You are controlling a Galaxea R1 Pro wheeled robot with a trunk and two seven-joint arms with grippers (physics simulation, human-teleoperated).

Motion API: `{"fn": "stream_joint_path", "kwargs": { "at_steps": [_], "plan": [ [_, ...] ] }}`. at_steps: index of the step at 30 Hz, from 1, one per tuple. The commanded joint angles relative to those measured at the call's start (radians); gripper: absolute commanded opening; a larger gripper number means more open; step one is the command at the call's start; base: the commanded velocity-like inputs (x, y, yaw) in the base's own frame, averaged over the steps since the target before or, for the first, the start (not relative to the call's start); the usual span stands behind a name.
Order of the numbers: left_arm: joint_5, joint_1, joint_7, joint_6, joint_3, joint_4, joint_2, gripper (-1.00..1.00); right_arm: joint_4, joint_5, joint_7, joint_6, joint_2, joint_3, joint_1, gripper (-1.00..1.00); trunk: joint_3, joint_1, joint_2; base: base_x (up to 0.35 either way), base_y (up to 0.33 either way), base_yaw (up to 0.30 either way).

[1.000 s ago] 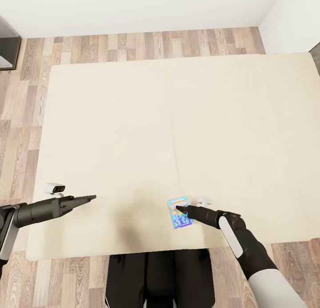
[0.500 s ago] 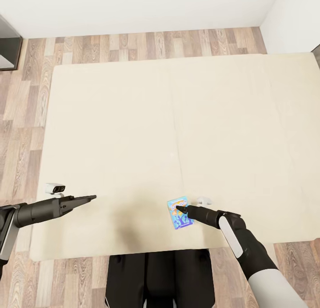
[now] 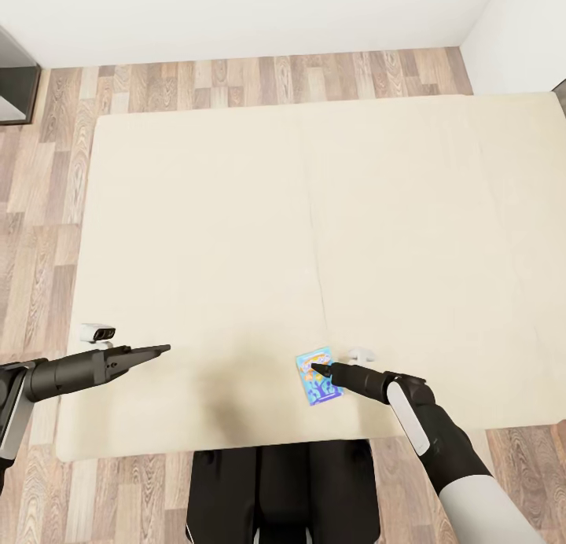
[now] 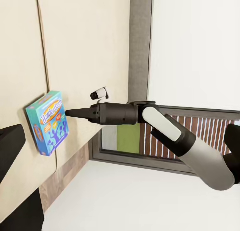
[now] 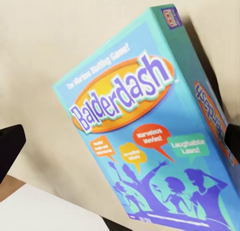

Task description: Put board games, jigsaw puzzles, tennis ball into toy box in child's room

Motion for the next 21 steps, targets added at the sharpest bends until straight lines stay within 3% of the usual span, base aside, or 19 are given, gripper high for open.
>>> {"fn": "stream_joint_path", "kwargs": {
  "at_steps": [1,21],
  "plan": [
    [-0.001,0.000,-0.004,0.011,0.000,0.000,0.000,1.00,-0.001,-0.002,0.001,0.004,-0.001,0.001,0.000,1.00,-0.001,0.001,-0.002,-0.035,0.001,0.000],
    [-0.001,-0.001,-0.004,0.011,0.001,0.000,0.001,1.00,-0.001,-0.002,0.001,0.004,0.000,0.001,0.000,1.00,-0.001,0.001,-0.002,-0.017,0.011,0.000]
  ]
}}
